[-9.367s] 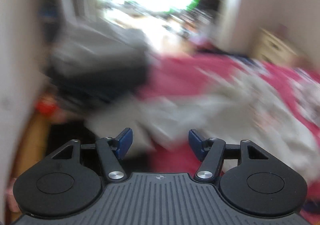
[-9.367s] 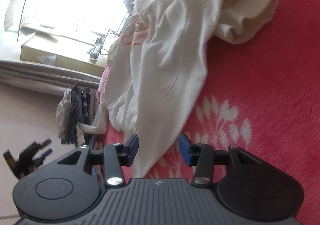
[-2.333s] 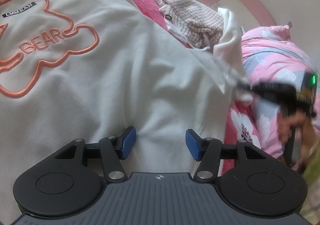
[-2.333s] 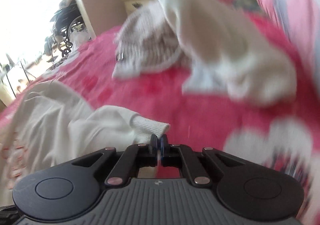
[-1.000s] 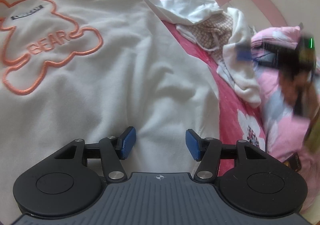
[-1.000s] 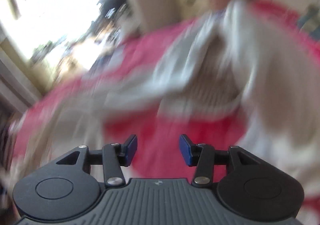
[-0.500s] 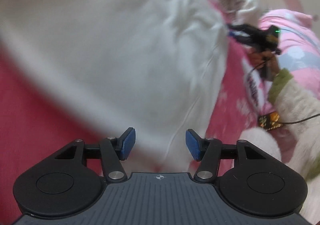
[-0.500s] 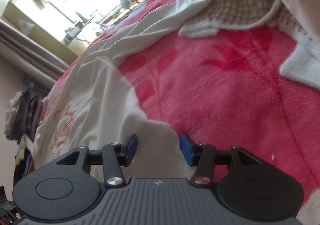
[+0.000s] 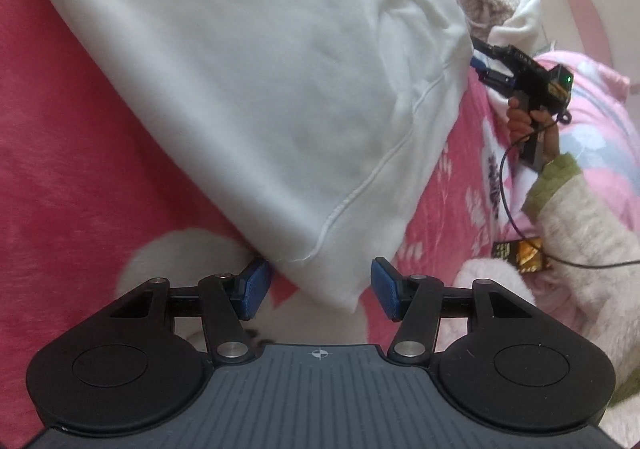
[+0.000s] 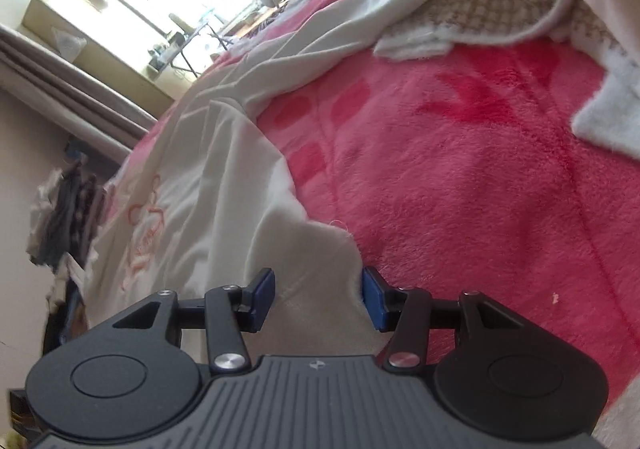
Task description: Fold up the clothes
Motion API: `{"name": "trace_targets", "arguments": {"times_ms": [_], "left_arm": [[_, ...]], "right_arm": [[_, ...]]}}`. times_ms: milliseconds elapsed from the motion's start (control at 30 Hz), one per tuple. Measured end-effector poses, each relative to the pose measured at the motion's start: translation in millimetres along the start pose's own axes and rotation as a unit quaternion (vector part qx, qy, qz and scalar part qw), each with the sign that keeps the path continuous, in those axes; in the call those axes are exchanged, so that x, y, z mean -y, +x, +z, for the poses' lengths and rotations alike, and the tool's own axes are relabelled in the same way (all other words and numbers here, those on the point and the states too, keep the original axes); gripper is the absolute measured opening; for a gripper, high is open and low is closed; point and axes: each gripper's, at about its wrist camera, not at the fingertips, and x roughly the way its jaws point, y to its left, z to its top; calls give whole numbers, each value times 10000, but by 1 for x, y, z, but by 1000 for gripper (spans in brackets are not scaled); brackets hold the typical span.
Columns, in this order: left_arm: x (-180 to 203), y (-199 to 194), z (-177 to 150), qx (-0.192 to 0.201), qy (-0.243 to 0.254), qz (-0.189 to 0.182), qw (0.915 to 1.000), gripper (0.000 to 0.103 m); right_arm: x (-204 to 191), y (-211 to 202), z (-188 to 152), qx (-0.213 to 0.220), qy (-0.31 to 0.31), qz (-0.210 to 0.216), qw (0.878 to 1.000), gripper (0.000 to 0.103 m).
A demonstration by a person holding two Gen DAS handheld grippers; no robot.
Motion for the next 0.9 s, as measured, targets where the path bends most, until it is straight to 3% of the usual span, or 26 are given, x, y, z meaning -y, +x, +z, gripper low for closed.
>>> {"name": "trace_targets", "arguments": {"times_ms": [67, 200, 433, 567, 700, 767, 833, 900], "left_arm": [[1, 3, 0, 30, 16, 2, 10000, 51], [-1, -2, -3, 97, 36, -15, 9999, 41], [-2, 3, -3, 19, 55, -367, 9993, 41], [-2, 10, 0, 20, -93, -279, 9996, 41], [1, 13, 1, 69, -122, -132, 9998, 41], [6, 12, 0, 156, 5, 64, 9999, 27], [9, 10, 0, 280, 75, 285, 9992, 7], [16, 6, -2, 442, 218, 445, 9978, 5]], "right_arm": [[4, 2, 2, 74, 98, -74, 9999, 43], [1, 7, 2, -19, -73, 48, 10000, 44], [-3, 8, 0, -414, -333, 426, 9977, 40], [-1, 4, -5, -543, -326, 516, 9967, 39], [12, 4, -18, -291, 258, 459, 9982, 37], [5, 3, -23, -161, 176, 322, 9992, 35], [-5, 3, -26, -136, 64, 30, 9999, 8], [-23, -2, -29, -23, -246, -296, 9993, 8]]}}
